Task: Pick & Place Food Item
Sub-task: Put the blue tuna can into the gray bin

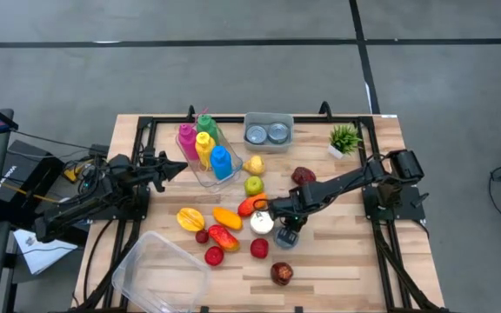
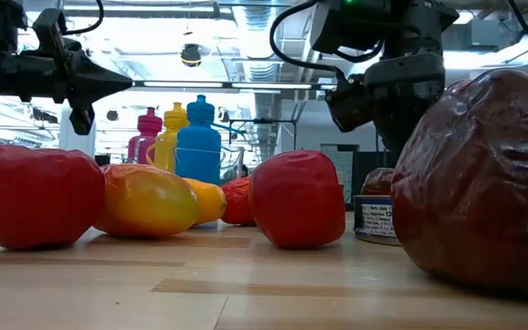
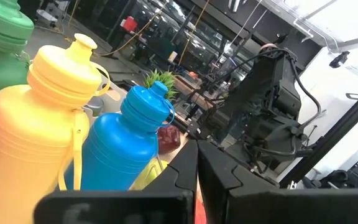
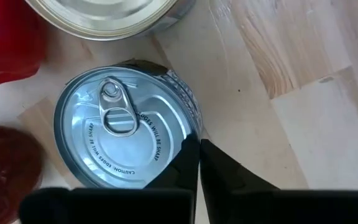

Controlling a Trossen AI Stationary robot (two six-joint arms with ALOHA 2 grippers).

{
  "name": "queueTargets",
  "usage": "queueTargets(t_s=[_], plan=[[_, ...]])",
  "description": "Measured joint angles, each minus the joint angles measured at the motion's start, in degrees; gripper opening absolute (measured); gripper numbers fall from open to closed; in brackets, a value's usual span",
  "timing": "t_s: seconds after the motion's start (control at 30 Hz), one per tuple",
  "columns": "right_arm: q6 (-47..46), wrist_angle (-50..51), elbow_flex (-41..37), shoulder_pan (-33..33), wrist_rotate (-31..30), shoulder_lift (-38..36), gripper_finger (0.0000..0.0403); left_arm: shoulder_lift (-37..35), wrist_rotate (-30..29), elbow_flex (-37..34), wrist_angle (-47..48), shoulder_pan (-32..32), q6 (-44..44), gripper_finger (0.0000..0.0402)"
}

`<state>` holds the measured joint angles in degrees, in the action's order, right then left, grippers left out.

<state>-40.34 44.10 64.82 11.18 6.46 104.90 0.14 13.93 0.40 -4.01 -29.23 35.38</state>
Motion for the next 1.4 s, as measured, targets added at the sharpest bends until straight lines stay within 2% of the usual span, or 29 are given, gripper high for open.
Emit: queueTargets(t_s=[0.2,0.53,1.4], plan=[[1.8,0.7,-0.1,-2.0,0.2,-0.3,0.0001,0.0,0.0,0.0,0.0,0.0,0.0,0.0000],[5.6,3.1,-0.7,-7.2,-3.2,-4.0,0.0000,0.0,0.0,0.0,0.0,0.0,0.0,0.0000],[13.5,3.6,0.0,-24.6,-1.8,-15.0,0.0000,0.0,0.0,0.0,-0.1,0.0,0.0,0.0000]])
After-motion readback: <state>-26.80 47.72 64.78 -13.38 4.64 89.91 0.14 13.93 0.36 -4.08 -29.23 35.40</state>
